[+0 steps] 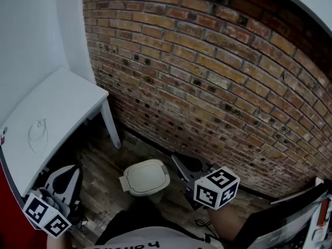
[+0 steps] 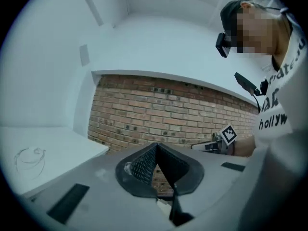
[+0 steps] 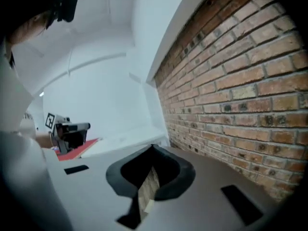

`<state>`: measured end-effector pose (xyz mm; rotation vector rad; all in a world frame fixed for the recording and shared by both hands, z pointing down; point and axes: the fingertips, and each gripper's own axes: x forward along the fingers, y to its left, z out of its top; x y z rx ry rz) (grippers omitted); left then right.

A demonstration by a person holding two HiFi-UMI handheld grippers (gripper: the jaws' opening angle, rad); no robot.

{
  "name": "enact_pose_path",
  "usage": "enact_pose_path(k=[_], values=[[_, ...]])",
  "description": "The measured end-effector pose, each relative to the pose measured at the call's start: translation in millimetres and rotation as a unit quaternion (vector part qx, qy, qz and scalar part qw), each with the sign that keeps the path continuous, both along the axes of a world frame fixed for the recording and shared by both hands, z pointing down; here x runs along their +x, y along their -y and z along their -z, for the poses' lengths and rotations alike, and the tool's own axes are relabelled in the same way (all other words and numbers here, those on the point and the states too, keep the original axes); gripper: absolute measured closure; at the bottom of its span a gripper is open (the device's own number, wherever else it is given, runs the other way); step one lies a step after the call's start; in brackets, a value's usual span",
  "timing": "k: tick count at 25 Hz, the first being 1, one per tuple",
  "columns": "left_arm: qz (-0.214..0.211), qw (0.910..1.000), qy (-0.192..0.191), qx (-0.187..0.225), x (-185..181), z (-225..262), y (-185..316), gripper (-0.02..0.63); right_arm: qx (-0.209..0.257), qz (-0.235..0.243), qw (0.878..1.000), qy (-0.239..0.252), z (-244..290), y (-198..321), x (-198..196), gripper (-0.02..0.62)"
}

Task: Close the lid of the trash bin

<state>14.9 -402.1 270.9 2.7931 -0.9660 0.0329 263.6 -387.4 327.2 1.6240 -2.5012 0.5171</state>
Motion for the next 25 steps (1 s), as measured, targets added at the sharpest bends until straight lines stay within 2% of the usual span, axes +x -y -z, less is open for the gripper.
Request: enact_pose_path(k=[4,6,8,13,16,20,25], values=[[-0.038,0.9967,-0.061,-0.038,-4.5,24.0,-17.3,0.6,0.048,-0.045,0.994,0.082,49.4,-29.3,-17.5,0.586],[-0.049,0.9904,-0.102,-0.078,-11.6,28.5,-21.9,0.6,0.048,-0.058,0.993,0.094,57.0,-44.4,-26.1,0.586],[-0.058,0.9844,-0.132,-0.101,-22.4,34.0,-29.7,0.6,0.044,-0.066,0.993,0.082,60.3,-59.2,-32.4,0.586],[-0.049,0.9885,-0.114,-0.087,-48.3,26.5,-50.3,0.6,0.036,-0.085,0.995,0.032,59.5,-83.4,-33.7,0.586],[-0.06,0.9877,-0.111,-0.092,-44.7,23.0,-60.9,0.6,0.034,-0.096,0.995,0.002,61.5,-93.8,-25.7,0.586],[-0.065,0.9907,-0.094,-0.074,-38.9,29.0,-67.0,0.6,0.027,-0.102,0.994,-0.009,65.7,-98.9,-20.3,0.586],[-0.066,0.9904,-0.1,-0.069,-32.7,27.3,-62.3,0.6,0.033,-0.1,0.994,-0.035,65.6,-95.3,-17.9,0.586]])
